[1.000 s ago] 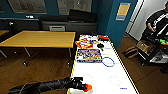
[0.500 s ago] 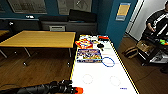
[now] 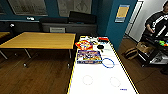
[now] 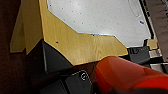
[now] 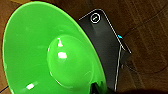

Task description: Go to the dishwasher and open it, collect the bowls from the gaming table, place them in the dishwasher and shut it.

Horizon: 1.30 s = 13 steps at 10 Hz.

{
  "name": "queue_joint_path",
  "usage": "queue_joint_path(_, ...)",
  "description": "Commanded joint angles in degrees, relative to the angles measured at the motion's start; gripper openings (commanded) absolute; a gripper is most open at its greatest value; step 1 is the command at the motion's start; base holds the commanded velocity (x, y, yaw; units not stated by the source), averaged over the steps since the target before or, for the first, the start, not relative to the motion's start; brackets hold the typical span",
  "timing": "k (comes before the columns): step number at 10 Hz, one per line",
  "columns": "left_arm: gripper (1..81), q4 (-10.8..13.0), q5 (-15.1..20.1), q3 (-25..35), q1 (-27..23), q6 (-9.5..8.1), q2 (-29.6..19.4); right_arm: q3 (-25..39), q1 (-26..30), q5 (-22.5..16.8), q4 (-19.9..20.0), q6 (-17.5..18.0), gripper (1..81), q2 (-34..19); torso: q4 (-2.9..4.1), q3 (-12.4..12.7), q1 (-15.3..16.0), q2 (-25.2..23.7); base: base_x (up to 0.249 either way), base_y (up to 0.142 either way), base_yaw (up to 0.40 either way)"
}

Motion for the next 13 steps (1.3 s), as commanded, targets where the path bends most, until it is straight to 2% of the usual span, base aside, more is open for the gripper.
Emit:
queue_joint_path(1, 1.0, 4.3, -2.4, 3.4, -1.3, 0.52, -2.3, 1.1, 1.7, -3.0, -1.0, -0.2, 1.0, -2.0, 0.00, 3.0, 0.0, 0.0, 0.000, 0.000, 0.000)
queue_joint_path(3, 1.0, 5.9, -2.8, 2.2, 1.7, 0.52, -1.1, 0.5, 1.4, -2.9, -1.1, -0.3, 1.0, -1.5, 0.00, 5.5, 0.0, 0.0, 0.000, 0.000, 0.000)
queue_joint_path(4, 1.0, 6.4, -2.9, 0.6, 3.5, 0.52, -0.4, -0.1, 1.3, -2.9, -1.2, -0.2, 1.0, -0.9, 0.00, 5.1, 0.0, 0.0, 0.000, 0.000, 0.000)
queue_joint_path(5, 1.0, 7.4, -4.1, -1.0, 5.5, 0.52, 0.2, -0.8, 1.3, -2.9, -1.3, -0.2, 1.0, -0.3, 0.00, 4.6, 0.0, 0.0, 0.000, 0.000, 0.000)
queue_joint_path(6, 1.0, 9.1, -6.8, -3.6, 8.0, 0.52, 0.7, -1.6, 1.3, -2.9, -1.3, -0.3, 1.0, 0.5, 0.00, 5.0, -0.1, 0.0, 0.000, 0.000, 0.000)
queue_joint_path(8, 1.0, 11.6, -9.2, -8.1, 12.4, 0.52, 2.5, -2.7, 1.4, -2.9, -1.3, -0.3, 1.0, 1.4, 0.00, 5.1, -0.1, 0.0, 0.000, 0.000, 0.000)
queue_joint_path(9, 1.0, 12.1, -10.0, -9.3, 13.9, 0.52, 2.9, -3.1, 1.3, -2.9, -1.4, -0.3, 1.0, 1.7, 0.00, 5.1, -0.1, 0.0, 0.000, 0.000, 0.000)
queue_joint_path(10, 1.0, 12.7, -10.8, -12.2, 15.4, 0.52, 3.9, -3.8, 1.3, -2.9, -1.4, -0.3, 1.0, 2.3, 0.00, 7.1, -0.1, 0.0, 0.000, 0.000, 0.000)
queue_joint_path(13, 1.0, 13.3, -11.8, -17.6, 18.1, 0.70, 6.0, -5.6, 1.3, -3.0, -1.4, -0.3, 1.0, 3.7, 0.00, 10.0, -0.2, 0.0, 0.000, 0.000, 0.000)
